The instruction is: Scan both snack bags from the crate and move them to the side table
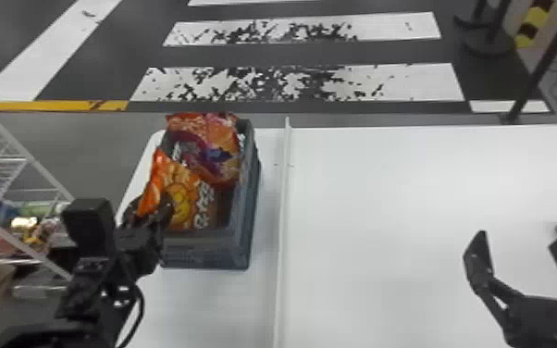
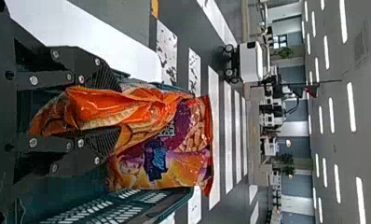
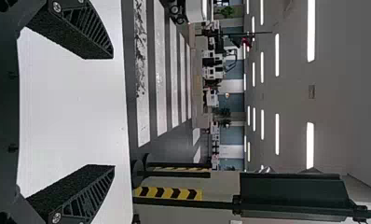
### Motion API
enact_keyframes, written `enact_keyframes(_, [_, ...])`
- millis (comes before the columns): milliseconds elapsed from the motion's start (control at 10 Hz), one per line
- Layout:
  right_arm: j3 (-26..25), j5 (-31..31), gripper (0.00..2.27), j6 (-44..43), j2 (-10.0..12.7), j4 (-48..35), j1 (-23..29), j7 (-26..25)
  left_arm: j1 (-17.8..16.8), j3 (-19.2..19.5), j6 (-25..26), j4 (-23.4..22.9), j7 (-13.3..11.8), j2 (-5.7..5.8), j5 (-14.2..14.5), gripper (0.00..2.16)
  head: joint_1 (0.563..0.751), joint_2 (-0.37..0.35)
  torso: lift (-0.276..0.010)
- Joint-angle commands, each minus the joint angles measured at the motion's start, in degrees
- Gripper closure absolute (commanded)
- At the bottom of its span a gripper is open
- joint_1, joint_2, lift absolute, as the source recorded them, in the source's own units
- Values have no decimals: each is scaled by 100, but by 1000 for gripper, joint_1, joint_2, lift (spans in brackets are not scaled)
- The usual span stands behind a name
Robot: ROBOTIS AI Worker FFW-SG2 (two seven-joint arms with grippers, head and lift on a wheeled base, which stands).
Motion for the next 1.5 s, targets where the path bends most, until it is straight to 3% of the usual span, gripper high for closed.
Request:
enact_keyframes(0, [4, 0, 87, 2, 2, 9, 0, 0, 56, 7, 248, -240, -12, -12, -41, 2142, 695, 129, -75])
enact_keyframes(200, [13, 17, 87, 2, 20, 9, 0, 0, 135, 34, 600, -705, 128, -12, -24, 2142, 695, 135, -75])
enact_keyframes(600, [48, 44, 87, 20, 2, -17, -9, 0, 30, 25, 618, -1110, 427, 6, 117, 2142, 695, 148, -75])
enact_keyframes(800, [48, 61, 87, 55, 2, -70, 9, 0, -14, 25, 688, -1461, 664, -82, 372, 2142, 695, 148, -75])
enact_keyframes(1000, [92, 132, 87, 143, 2, -140, 27, 0, -14, 42, 758, -1813, 866, -126, 846, 2142, 695, 144, -75])
enact_keyframes(1200, [110, 184, 87, 213, 2, -220, 62, 0, 12, 42, 776, -2077, 1165, -144, 1048, 2142, 695, 141, -75])
enact_keyframes(1400, [127, 211, 87, 231, 11, -237, 70, 0, 109, 113, 846, -2411, 1359, -135, 1532, 2142, 695, 144, -75])
